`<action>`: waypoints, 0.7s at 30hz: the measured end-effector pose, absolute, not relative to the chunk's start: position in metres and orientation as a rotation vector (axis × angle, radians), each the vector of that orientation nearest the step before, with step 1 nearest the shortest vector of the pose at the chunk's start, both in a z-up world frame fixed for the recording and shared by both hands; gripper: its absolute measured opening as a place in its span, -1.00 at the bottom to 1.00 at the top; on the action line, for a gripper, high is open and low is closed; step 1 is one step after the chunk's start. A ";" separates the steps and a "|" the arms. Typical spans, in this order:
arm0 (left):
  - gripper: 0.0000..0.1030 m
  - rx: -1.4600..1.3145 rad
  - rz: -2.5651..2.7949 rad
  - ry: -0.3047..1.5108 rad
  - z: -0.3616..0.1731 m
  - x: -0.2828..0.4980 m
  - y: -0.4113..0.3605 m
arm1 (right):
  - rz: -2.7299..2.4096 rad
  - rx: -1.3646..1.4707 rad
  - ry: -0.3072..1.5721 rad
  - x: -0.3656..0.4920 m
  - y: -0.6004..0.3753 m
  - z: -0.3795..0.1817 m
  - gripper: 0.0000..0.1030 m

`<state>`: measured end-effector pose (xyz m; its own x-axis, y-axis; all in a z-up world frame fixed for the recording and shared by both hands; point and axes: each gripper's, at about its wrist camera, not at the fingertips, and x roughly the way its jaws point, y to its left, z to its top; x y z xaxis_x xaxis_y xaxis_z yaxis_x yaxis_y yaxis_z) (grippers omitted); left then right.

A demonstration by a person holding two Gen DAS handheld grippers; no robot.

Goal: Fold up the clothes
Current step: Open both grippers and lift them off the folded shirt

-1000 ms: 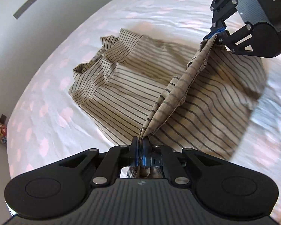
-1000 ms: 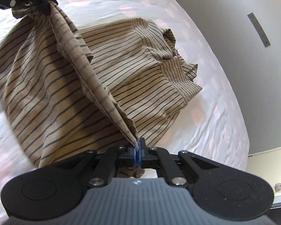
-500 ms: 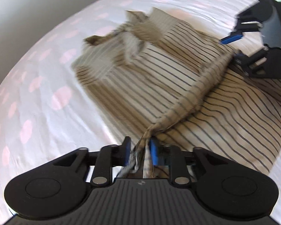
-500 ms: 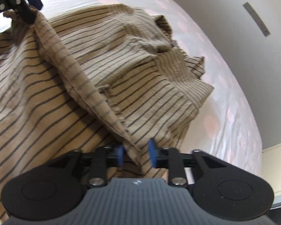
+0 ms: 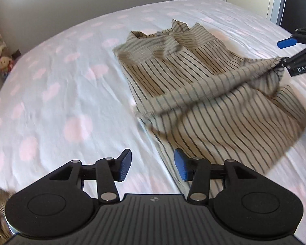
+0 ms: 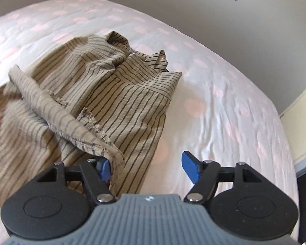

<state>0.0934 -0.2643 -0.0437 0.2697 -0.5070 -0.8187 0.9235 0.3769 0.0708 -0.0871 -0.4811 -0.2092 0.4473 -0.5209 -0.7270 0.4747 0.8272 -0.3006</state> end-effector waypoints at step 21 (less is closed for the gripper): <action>-0.13 0.324 -1.058 0.806 -0.081 0.047 -0.196 | -0.684 0.424 0.730 -0.206 -0.445 -0.254 0.65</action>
<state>0.0471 -0.1963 -0.0812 0.2448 -0.6456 -0.7234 0.8687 0.4774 -0.1321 -0.2062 -0.4454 -0.2541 0.5466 -0.4169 -0.7262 0.6973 0.7068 0.1191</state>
